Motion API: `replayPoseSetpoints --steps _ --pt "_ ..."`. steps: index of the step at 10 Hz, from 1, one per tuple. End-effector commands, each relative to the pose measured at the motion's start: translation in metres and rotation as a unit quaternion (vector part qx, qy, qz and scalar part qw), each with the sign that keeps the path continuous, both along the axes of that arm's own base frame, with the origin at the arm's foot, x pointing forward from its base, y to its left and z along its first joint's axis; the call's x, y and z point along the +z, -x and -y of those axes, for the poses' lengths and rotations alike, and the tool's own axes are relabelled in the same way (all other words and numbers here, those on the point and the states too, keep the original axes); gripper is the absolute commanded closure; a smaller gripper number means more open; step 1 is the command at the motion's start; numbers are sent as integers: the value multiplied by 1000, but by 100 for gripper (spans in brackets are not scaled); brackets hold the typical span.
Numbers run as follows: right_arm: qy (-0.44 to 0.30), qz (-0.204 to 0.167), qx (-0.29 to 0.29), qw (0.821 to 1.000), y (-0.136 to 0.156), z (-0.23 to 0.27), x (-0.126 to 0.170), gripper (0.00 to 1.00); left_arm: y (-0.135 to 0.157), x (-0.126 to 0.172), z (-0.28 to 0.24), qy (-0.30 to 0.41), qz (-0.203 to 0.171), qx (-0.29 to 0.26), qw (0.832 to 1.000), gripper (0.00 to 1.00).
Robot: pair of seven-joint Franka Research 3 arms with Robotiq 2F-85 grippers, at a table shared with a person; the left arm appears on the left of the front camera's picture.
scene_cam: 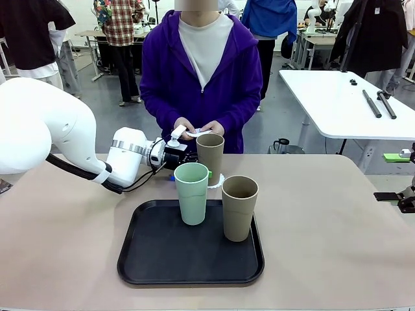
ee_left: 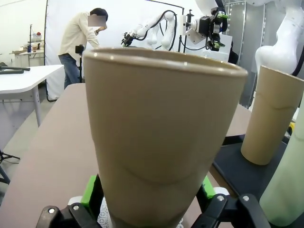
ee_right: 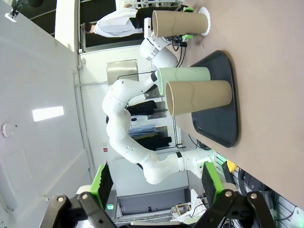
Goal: Place coasters on the table and set cups on them.
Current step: Pick up one Reusable plastic cup and place it on a coaster set by the human.
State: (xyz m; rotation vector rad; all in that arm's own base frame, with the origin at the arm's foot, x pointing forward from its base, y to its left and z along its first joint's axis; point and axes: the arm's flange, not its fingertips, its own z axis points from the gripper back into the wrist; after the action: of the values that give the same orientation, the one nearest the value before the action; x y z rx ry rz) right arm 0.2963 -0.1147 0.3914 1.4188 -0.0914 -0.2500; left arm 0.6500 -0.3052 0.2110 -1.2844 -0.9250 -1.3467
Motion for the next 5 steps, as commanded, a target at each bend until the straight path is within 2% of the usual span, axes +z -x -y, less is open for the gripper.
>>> replayPoseSetpoints --steps 1,5 --pt "-1 -6 -2 1000 0 0 0 0 -3 1 2 -13 -4 -3 1000 0" --pt "-1 -6 -2 1000 0 0 0 0 -2 4 1 -18 -2 -6 1000 0"
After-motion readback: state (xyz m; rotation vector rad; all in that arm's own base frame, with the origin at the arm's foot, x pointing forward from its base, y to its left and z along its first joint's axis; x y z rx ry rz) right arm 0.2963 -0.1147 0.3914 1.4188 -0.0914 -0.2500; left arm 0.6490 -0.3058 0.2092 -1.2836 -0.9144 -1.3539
